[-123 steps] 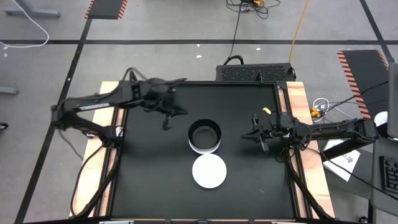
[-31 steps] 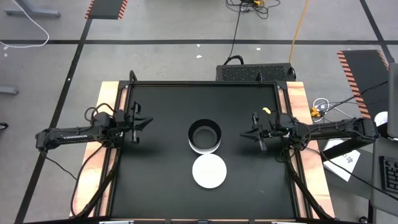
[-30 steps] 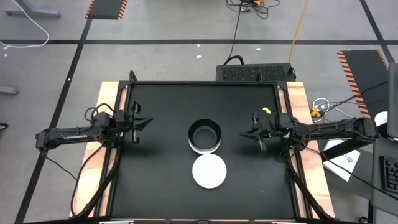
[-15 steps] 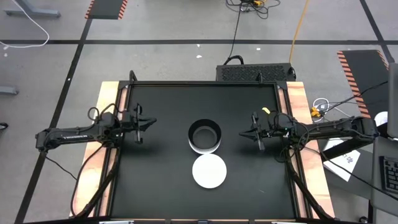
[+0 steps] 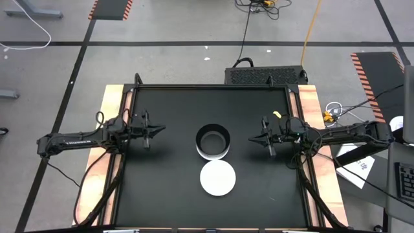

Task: Nest bowls inside each other
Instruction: Stack the white bowl on top of the black bowl

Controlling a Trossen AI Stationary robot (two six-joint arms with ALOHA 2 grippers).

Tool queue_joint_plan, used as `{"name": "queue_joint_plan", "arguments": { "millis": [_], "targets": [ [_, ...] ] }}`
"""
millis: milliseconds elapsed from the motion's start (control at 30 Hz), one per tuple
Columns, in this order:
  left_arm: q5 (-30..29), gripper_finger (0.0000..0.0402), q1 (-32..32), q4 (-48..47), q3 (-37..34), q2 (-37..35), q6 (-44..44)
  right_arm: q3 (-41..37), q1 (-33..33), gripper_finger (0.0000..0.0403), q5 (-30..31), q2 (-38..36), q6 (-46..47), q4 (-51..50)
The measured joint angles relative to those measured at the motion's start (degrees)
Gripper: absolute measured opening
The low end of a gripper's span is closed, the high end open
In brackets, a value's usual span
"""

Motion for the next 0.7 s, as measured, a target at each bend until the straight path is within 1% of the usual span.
{"name": "queue_joint_plan", "arguments": {
  "millis": [167,400,533,700],
  "targets": [
    [-0.1,0.0019,0.0,-1.3,0.0,0.0,-0.1,0.0,0.0,0.0,0.0,0.0,0.7,0.1],
    [-0.1,0.0021,0.0,0.5,0.0,0.0,1.1,0.0,0.0,0.0,0.0,0.0,0.7,0.2],
    [-0.1,0.0021,0.0,1.5,0.0,0.0,0.1,0.0,0.0,0.0,0.0,0.0,1.1,0.2],
    [-0.1,0.0021,0.0,0.5,0.0,0.0,0.4,0.0,0.0,0.0,0.0,0.0,1.0,0.1]
  ]
}}
